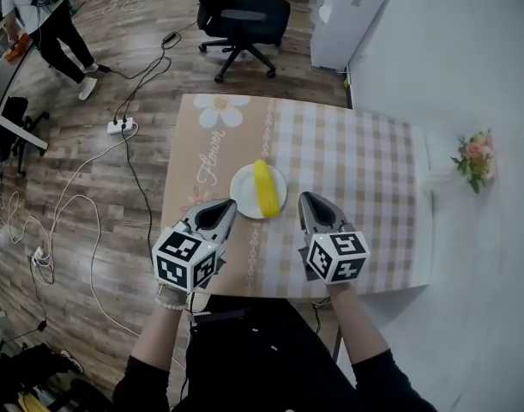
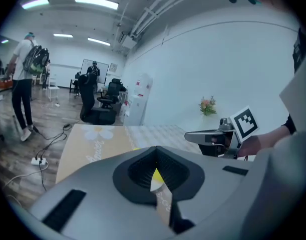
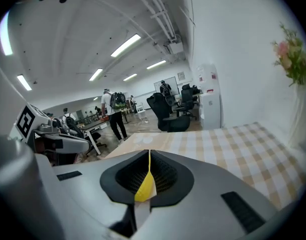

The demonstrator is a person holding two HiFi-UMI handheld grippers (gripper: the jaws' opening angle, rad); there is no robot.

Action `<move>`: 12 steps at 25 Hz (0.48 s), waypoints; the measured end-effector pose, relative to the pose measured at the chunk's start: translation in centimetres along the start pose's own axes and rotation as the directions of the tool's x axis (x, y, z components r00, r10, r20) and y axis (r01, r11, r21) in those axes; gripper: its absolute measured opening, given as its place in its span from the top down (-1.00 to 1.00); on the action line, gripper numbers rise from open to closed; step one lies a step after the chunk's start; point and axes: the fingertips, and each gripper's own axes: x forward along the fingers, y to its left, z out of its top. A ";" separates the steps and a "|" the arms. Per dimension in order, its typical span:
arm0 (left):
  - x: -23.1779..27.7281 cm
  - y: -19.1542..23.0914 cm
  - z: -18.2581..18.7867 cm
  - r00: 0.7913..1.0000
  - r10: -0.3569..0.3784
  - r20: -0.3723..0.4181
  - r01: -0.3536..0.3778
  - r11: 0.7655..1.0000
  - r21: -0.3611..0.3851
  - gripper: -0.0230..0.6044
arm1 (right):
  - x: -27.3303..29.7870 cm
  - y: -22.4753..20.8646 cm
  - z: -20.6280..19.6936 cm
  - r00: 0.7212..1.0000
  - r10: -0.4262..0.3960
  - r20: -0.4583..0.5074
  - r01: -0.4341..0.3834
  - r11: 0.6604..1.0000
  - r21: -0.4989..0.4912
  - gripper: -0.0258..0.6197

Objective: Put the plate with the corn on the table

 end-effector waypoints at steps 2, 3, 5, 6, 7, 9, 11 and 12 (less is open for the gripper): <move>-0.8 -0.5 1.0 1.000 0.008 0.027 -0.009 0.999 0.034 0.88 | -0.9 1.0 1.1 1.000 0.013 0.020 -0.012 0.999 -0.039 0.78; -1.2 -0.8 1.6 0.999 0.010 0.043 -0.012 0.999 0.048 0.88 | -1.4 1.4 1.6 0.999 0.019 0.030 -0.017 0.998 -0.055 0.78; -2.1 -1.4 2.7 0.997 0.014 0.073 -0.020 0.997 0.080 0.88 | -2.5 2.3 2.7 0.998 0.029 0.054 -0.025 0.997 -0.076 0.78; -2.6 -1.6 3.3 0.996 0.018 0.088 -0.026 0.995 0.095 0.88 | -3.0 2.7 3.2 0.997 0.035 0.068 -0.029 0.996 -0.083 0.78; -3.1 -1.8 3.8 0.994 0.023 0.103 -0.034 0.994 0.108 0.88 | -3.4 3.0 3.7 0.996 0.040 0.081 -0.032 0.995 -0.092 0.78; -4.2 -2.3 4.7 0.991 0.033 0.133 -0.050 0.991 0.126 0.88 | -4.3 3.7 4.5 0.993 0.045 0.105 -0.032 0.993 -0.115 0.78; -5.2 -2.7 5.3 0.987 0.040 0.155 -0.063 0.988 0.143 0.88 | -5.2 4.1 5.2 0.991 0.041 0.128 -0.023 0.990 -0.140 0.78; -5.6 -3.0 5.6 0.986 0.042 0.163 -0.067 0.986 0.152 0.88 | -5.7 4.3 5.6 0.989 0.040 0.140 -0.018 0.988 -0.151 0.78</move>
